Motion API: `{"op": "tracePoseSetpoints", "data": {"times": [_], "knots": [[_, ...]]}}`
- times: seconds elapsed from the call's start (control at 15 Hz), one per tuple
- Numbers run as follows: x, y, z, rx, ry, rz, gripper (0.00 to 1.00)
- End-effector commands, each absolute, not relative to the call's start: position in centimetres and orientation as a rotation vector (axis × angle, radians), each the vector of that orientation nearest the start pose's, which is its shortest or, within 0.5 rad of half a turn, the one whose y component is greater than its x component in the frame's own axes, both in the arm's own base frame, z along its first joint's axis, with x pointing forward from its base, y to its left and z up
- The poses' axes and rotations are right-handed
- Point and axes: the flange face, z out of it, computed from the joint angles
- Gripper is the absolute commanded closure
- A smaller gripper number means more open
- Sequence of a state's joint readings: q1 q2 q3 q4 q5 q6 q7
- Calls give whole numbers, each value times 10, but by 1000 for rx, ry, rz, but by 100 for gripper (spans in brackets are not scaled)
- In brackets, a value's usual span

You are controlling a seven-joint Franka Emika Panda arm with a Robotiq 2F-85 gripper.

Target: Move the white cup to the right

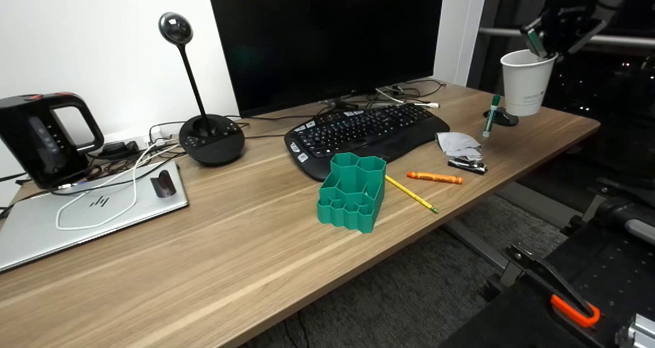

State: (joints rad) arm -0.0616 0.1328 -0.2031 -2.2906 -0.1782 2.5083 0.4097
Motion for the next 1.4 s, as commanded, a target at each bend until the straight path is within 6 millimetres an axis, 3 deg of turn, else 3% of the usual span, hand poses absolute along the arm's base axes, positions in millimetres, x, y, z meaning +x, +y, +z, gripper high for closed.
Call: {"op": "tracePoseSetpoints", "data": {"times": [0.0, 0.27, 0.53, 0.93, 1.07, 1.13, 1.2, 1.33], "knots": [[525, -181, 290, -3121, 956, -40, 99], [533, -218, 248, -3065, 1047, 10, 99], [545, -238, 206, -3044, 1104, -2, 99], [561, -233, 157, -3122, 1034, -89, 99], [565, -229, 152, -3135, 1002, -104, 99], [565, -226, 154, -3139, 981, -96, 73], [563, -222, 157, -3139, 962, -82, 71], [558, -213, 159, -3141, 909, -43, 57]]}}
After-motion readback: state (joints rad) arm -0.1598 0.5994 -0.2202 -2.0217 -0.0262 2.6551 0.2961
